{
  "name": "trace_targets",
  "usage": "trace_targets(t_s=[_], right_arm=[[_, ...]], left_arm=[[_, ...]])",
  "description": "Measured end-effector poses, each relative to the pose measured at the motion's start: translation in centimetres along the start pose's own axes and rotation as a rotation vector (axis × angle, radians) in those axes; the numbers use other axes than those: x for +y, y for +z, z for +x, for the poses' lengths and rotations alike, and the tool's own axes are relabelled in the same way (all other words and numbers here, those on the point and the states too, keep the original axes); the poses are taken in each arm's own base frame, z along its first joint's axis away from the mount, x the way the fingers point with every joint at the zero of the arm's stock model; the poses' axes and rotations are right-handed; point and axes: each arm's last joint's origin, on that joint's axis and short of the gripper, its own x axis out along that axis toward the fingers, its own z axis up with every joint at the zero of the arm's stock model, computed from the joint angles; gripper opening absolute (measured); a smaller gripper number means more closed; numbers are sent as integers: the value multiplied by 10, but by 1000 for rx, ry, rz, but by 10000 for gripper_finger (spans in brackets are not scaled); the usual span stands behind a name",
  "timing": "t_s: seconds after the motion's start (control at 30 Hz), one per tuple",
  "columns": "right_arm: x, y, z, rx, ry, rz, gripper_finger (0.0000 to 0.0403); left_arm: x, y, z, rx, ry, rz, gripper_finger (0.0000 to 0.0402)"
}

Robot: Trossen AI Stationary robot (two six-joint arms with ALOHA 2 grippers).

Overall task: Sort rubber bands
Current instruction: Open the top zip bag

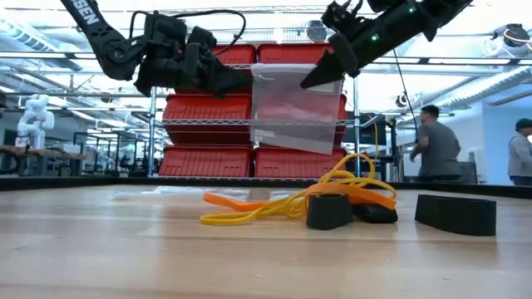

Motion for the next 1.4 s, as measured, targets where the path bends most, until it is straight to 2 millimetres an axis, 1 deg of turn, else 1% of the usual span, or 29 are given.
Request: trace_targets(t_s=[0.23, 0.43, 0.63, 0.7, 0.83, 0.9, 1.03, 1.2, 1.27, 1.4], right_arm=[[0, 0, 0, -1, -3, 6, 0], [0, 0, 0, -1, -4, 8, 0], [0, 0, 0, 1, -1, 9, 0], [1, 0, 0, -3, 24, 23, 0], [1, 0, 0, -3, 46, 50, 0], [1, 0, 0, -3, 46, 70, 3], [0, 0, -1, -6, 44, 79, 25], [-4, 8, -9, -55, 39, 108, 76], [-4, 11, -10, -92, 51, 127, 97], [-2, 15, -1, -168, 129, 141, 128]], left_arm=[[-5, 3, 3, -18, -20, 12, 66], [-4, 2, 3, -16, -6, 12, 66], [-3, 10, 7, -36, -9, 25, 63], [-3, 13, 9, -43, -15, 30, 53], [-6, 14, 13, -27, -31, 53, 11], [-7, 13, 14, -13, -36, 63, 8], [-8, 10, 14, 16, -29, 65, 4], [-9, 3, 14, 89, -1, 67, 3], [-9, 2, 14, 95, 5, 79, 3], [-14, 3, 17, 93, 0, 92, 2]])
